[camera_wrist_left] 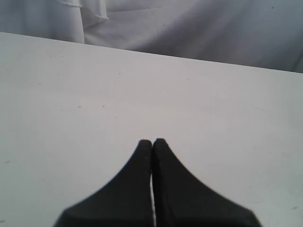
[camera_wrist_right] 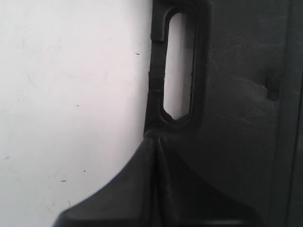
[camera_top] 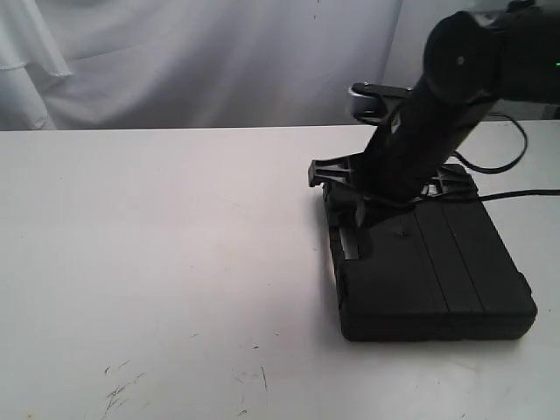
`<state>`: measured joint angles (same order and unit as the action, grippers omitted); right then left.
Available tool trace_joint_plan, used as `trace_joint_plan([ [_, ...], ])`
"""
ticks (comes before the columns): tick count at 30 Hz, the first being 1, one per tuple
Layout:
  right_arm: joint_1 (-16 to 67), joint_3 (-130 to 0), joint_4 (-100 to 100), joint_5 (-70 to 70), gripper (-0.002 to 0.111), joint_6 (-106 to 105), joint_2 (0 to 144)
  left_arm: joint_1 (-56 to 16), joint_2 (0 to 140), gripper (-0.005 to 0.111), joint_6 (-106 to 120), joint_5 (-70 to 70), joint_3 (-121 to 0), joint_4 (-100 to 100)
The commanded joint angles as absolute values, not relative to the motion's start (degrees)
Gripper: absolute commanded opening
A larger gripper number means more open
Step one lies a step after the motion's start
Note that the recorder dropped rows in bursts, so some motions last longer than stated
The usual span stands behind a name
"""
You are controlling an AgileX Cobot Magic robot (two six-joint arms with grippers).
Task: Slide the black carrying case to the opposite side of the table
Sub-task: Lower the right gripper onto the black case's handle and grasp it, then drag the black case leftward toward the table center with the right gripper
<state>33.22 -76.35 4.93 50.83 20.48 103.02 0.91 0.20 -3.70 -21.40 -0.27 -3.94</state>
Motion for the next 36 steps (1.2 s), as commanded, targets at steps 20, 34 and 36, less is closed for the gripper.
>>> trace_joint_plan([
  [20, 36.48, -89.66, -4.01, 52.13, 0.038, 30.32, 121.81, 1.11, 0.0, 0.0, -3.79, -20.96, 0.0, -3.94],
  [34, 39.04, -91.34, -3.35, 54.46, 0.0, 30.45, 125.42, 1.11, 0.0, 0.0, -3.79, -20.96, 0.0, -3.94],
  [36, 40.34, -92.13, -3.11, 55.13, 0.0, 30.45, 125.42, 1.11, 0.0, 0.0, -3.79, -20.96, 0.0, -3.94],
])
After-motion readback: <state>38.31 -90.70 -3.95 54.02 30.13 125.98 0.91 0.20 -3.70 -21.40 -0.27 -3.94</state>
